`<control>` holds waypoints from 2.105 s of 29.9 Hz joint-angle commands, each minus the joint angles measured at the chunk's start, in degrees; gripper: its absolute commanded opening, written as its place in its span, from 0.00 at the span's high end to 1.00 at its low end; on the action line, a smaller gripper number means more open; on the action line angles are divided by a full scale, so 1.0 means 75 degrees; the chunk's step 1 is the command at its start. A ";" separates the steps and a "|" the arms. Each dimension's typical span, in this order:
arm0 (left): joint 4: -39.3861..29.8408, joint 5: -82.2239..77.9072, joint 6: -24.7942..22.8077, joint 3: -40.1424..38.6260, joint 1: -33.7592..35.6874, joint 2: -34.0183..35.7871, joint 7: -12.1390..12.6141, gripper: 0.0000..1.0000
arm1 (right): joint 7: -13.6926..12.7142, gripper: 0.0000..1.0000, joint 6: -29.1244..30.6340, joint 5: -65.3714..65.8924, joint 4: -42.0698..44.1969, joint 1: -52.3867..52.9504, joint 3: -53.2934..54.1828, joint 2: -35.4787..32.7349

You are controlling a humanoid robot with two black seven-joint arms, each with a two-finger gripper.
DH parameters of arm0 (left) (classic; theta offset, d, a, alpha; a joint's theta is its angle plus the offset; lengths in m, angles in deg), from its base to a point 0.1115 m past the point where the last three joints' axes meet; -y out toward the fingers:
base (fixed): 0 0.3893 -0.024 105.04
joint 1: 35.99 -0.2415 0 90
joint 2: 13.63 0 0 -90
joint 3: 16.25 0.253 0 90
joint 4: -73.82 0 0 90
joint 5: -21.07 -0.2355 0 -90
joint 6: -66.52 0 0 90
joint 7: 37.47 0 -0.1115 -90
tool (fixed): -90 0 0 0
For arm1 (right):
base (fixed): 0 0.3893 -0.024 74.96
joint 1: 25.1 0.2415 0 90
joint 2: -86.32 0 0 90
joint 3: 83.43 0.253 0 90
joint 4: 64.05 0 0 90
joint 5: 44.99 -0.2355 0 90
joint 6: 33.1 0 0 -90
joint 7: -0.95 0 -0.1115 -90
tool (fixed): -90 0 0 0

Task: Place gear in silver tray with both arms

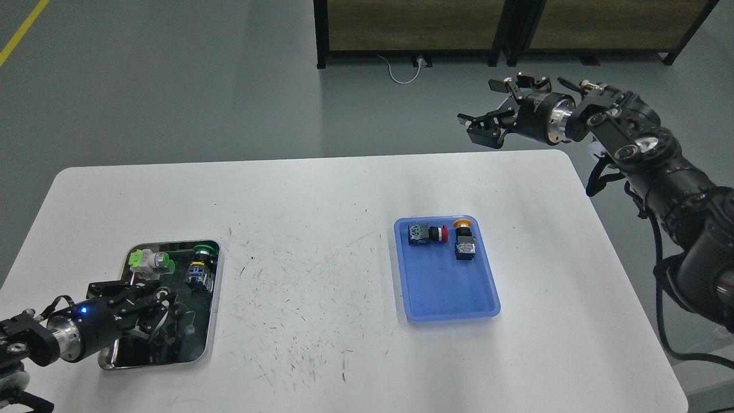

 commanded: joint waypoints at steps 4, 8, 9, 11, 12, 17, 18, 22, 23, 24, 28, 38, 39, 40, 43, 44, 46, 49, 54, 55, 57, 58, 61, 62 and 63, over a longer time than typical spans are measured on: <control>0.0180 0.0023 0.0035 0.0002 -0.0128 -0.0070 -0.0008 0.59 | 0.0001 0.08 0.0000 0.0000 0.0128 0.0032 0.0001 0.0177; 0.0426 0.0432 0.0152 -0.0022 -0.0151 -0.0245 -0.0020 0.28 | 0.0013 0.08 0.0000 0.0000 0.0152 0.0044 0.0012 0.0189; 0.0438 0.0561 0.0164 -0.0022 -0.0140 -0.0257 -0.0020 0.23 | 0.0013 0.08 0.0000 0.0000 0.0152 0.0056 0.0024 0.0189; 0.0450 0.0714 0.0199 -0.0033 -0.0105 -0.0269 -0.0008 0.14 | 0.0001 0.08 0.0000 0.0000 0.0163 0.0079 0.0106 0.0189; 0.0450 0.0761 0.0257 -0.0080 -0.0093 -0.0269 -0.0008 0.11 | 0.0013 0.08 0.0000 0.0000 0.0163 0.0091 0.0129 0.0189; 0.0392 0.0844 0.0679 -0.0489 -0.0022 -0.0281 0.0016 0.03 | 0.0013 0.06 0.0000 -0.0011 0.0257 0.0208 0.0269 0.0177; 0.0345 0.0844 0.0703 -0.0630 0.0024 -0.0234 0.0027 0.03 | 0.0001 0.05 0.0000 -0.0011 0.0257 0.0255 0.0351 0.0177; 0.0345 0.0844 0.0727 -0.1298 0.0655 0.0081 0.0331 0.02 | 0.0001 0.02 0.0000 -0.0035 0.0280 0.0465 0.0575 0.0142; 0.0356 0.0844 0.0715 -0.1380 0.0901 0.0164 0.0518 0.03 | -0.0010 0.02 0.0000 -0.0081 0.0304 0.0501 0.0575 0.0142; 0.0380 0.0844 0.0715 -0.1462 0.1252 0.0222 0.0786 0.03 | 0.0001 0.01 0.0000 -0.0163 0.0316 0.0513 0.0575 0.0131; 0.0438 0.0902 0.0715 -0.1382 0.2635 0.0223 0.1398 0.03 | 0.0001 0.01 -0.0649 -0.0724 0.0316 0.0525 0.0587 0.0095; 0.2241 0.2683 0.0633 0.0470 0.6035 -0.0701 0.1679 0.03 | -0.0174 0.01 -0.1389 -0.2272 0.0503 0.0688 0.0950 -0.0538; 0.2464 0.2695 0.0610 0.0459 0.6222 -0.0900 0.1796 0.03 | -0.0267 0.01 -0.1401 -0.2366 0.0492 0.0747 0.0961 -0.0538; 0.2593 0.2730 0.0609 0.0447 0.6375 -0.1041 0.1901 0.03 | -0.0338 0.01 -0.1436 -0.2459 0.0491 0.0770 0.0962 -0.0538; 0.2922 0.2766 0.0609 0.0342 0.6762 -0.1580 0.2078 0.03 | -0.0479 0.01 -0.1541 -0.2799 0.0491 0.0782 0.1008 -0.0573; 0.3027 0.2766 0.0621 0.0283 0.6809 -0.1767 0.2090 0.03 | -0.0479 0.01 -0.1577 -0.2847 0.0491 0.0794 0.1043 -0.0573; 0.3308 0.2766 0.0621 0.0073 0.6903 -0.2108 0.2113 0.03 | -0.0479 0.02 -0.1624 -0.2906 0.0491 0.0829 0.1195 -0.0608; 0.3613 0.2777 0.0609 -0.0255 0.6974 -0.2390 0.2137 0.03 | -0.0444 0.02 -0.1647 -0.2906 0.0503 0.0876 0.1488 -0.0795; 0.3965 0.2777 0.0621 -0.0362 0.7021 -0.2870 0.2148 0.02 | -0.0397 0.02 -0.1589 -0.2976 0.0491 0.1122 0.1817 -0.1006; 0.3989 0.2812 0.0609 -0.0373 0.7044 -0.2917 0.2148 0.02 | -0.0386 0.02 -0.1577 -0.2999 0.0480 0.1145 0.1829 -0.1041; 0.4001 0.2906 0.0633 -0.0373 0.7103 -0.2976 0.2148 0.02 | -0.0374 0.02 -0.1600 -0.3046 0.0445 0.1157 0.1852 -0.1042; 0.4001 0.2929 0.0668 -0.0362 0.7103 -0.3023 0.2148 0.02 | -0.0339 0.01 -0.1624 -0.3058 0.0421 0.1169 0.1829 -0.1041; 0.4106 0.2930 0.0691 -0.0362 0.7126 -0.3128 0.2148 0.02 | -0.0339 0.01 -0.1682 -0.3046 0.0468 0.1309 0.1794 -0.1053; 0.4118 0.2930 0.0691 -0.0362 0.7138 -0.3129 0.2137 0.02 | -0.0350 0.01 -0.1706 -0.3046 0.0480 0.1379 0.1794 -0.1053; 0.4118 0.2930 0.0691 -0.0362 0.7138 -0.3129 0.2137 0.01 | -0.0362 0.01 -0.1752 -0.3046 0.0480 0.1415 0.1805 -0.1065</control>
